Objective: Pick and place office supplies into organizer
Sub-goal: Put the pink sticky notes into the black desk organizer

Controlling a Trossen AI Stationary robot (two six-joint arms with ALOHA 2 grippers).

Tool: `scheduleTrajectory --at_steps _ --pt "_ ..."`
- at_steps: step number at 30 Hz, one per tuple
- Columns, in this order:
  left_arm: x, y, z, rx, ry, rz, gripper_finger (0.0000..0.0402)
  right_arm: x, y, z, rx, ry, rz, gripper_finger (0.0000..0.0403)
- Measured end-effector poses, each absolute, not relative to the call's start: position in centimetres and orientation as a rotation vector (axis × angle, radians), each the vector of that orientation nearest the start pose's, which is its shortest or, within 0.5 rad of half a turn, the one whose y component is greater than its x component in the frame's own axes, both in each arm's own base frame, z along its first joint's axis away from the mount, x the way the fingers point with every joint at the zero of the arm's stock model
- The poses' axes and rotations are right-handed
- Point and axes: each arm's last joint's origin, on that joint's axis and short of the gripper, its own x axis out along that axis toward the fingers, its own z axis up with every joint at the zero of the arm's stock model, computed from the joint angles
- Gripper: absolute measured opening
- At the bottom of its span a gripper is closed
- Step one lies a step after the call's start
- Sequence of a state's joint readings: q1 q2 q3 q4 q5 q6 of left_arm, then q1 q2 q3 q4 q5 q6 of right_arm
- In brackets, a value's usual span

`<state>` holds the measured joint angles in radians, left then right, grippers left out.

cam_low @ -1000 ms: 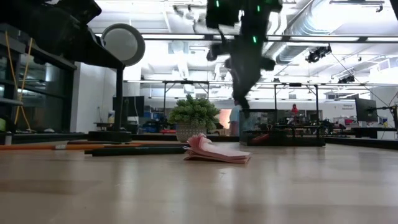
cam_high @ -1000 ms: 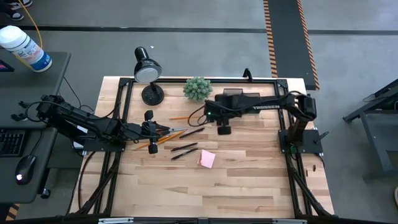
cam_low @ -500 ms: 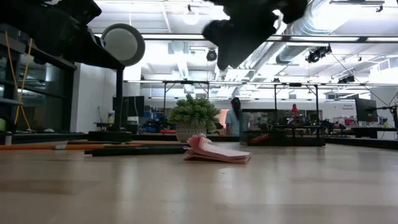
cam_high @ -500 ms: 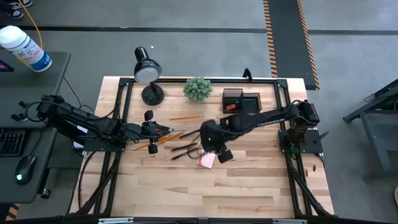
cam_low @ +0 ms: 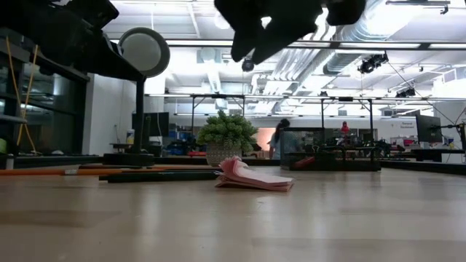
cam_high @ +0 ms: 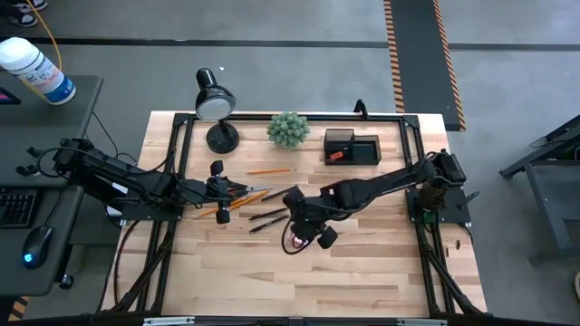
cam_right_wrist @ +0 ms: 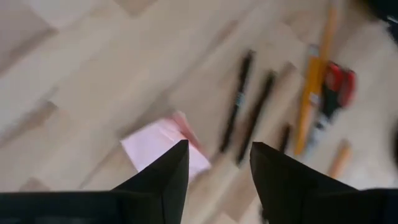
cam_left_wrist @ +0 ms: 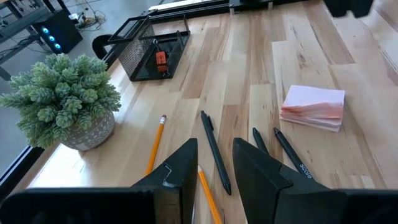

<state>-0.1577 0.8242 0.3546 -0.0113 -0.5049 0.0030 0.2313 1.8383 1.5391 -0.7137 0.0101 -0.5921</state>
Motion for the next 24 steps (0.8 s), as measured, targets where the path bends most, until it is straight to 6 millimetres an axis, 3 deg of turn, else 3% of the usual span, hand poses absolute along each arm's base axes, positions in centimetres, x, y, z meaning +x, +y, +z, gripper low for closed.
scheduleTrajectory --at_steps 14,24 --pt "16.8 -1.2 19.5 0.167 0.478 0.34 0.009 39.7 9.0 21.3 -0.882 0.96 0.788 0.0149" --pt "16.8 -1.3 19.5 0.167 0.478 0.339 0.009 40.7 9.0 18.5 -0.999 0.999 0.796 0.014"
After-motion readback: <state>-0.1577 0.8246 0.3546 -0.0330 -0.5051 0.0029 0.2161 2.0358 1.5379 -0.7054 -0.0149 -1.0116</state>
